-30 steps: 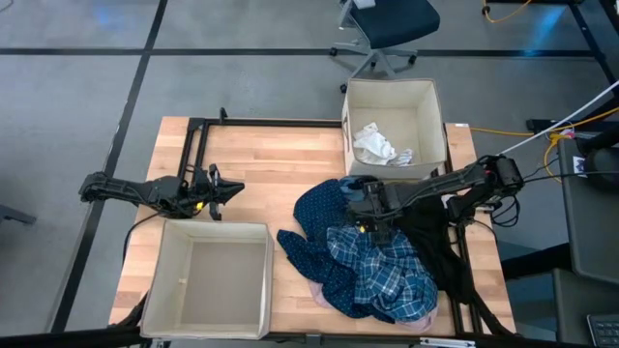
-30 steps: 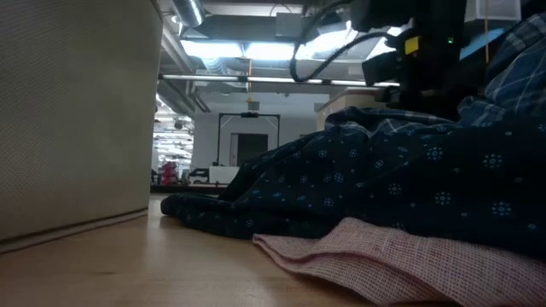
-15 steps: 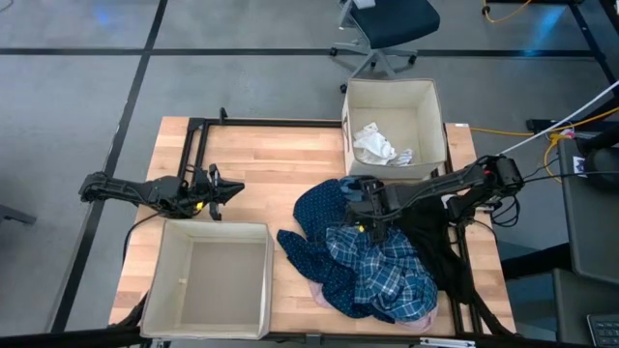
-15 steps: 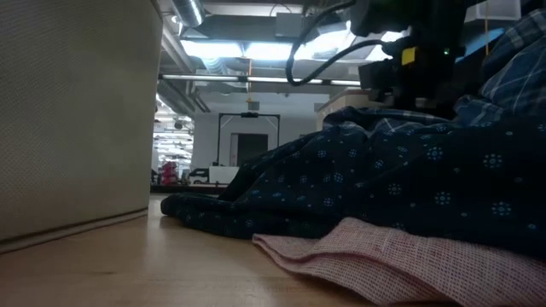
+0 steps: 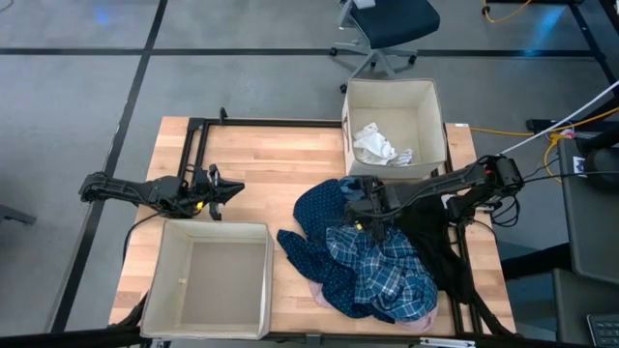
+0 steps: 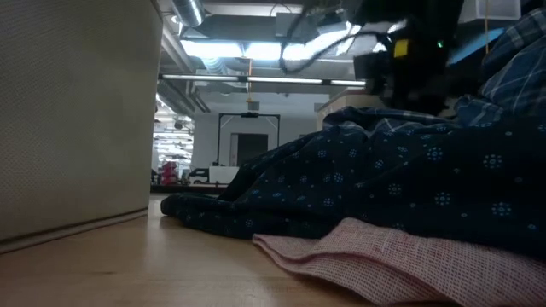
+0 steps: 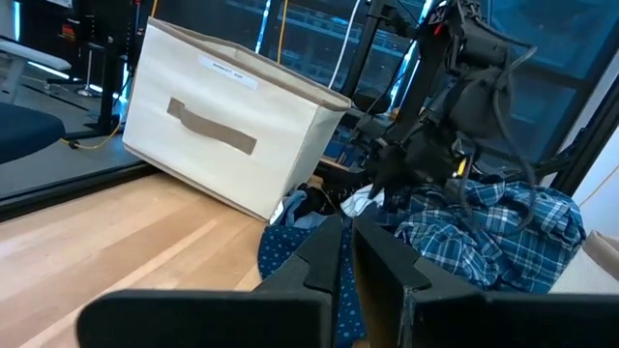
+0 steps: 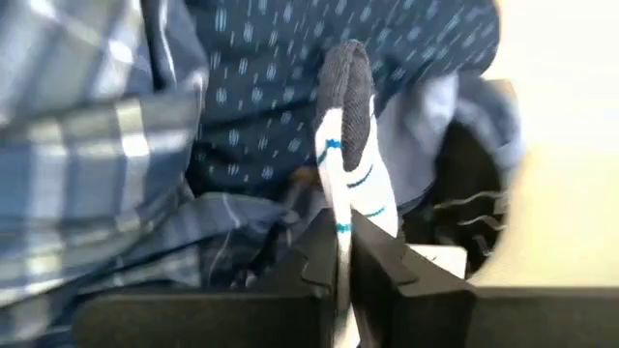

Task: Sort clothes
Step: Put the white sock into the top laundry organizer

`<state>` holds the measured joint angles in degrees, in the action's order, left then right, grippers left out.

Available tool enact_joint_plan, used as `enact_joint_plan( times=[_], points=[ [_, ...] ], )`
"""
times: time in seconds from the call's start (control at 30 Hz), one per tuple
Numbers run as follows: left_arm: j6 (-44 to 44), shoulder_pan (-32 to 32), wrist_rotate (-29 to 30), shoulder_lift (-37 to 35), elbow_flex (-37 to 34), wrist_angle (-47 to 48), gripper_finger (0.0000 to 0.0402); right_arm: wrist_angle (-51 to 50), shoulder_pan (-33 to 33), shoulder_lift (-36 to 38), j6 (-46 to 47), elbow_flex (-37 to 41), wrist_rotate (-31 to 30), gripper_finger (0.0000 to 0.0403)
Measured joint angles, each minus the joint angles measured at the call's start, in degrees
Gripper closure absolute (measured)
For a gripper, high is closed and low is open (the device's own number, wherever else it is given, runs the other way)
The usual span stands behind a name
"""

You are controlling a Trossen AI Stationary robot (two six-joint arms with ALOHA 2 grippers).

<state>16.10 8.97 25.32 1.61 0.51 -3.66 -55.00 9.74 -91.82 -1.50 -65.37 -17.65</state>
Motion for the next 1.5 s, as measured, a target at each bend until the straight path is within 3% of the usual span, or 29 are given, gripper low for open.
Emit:
enact_joint_plan(
  times=[0.23, 0.53, 0.7, 0.97, 1.1, 1.27, 1.5],
  points=[
    [0.0, 0.0, 0.0, 0.0, 0.0, 0.0, 0.0382, -3.8, 0.0, 3.3, -0.5, -8.5, -2.8, 0.0396],
    [0.0, 0.0, 0.0, 0.0, 0.0, 0.0, 0.0382, -6.4, -0.5, 12.5, -2.2, -17.2, -15.4, 0.0382],
    [0.0, 0.0, 0.0, 0.0, 0.0, 0.0, 0.0382, -6.6, -5.1, 18.3, -3.3, -18.0, -19.4, 0.0384],
    [0.0, 0.0, 0.0, 0.0, 0.0, 0.0, 0.0382, -6.9, -22.8, 24.3, -3.3, -15.7, -19.1, 0.0383],
    [0.0, 0.0, 0.0, 0.0, 0.0, 0.0, 0.0382, -4.3, -32.5, 24.9, -3.4, -12.5, -13.7, 0.0382],
    [0.0, 0.0, 0.1, 0.0, 0.0, 0.0, 0.0382, 4.5, -42.3, 24.4, -3.5, -5.0, -5.0, 0.0382],
    [0.7, 0.0, 0.1, 0.0, 0.0, 0.0, 0.0382, 16.2, -50.2, 21.6, -1.5, 4.0, -3.7, 0.0381]
  ],
)
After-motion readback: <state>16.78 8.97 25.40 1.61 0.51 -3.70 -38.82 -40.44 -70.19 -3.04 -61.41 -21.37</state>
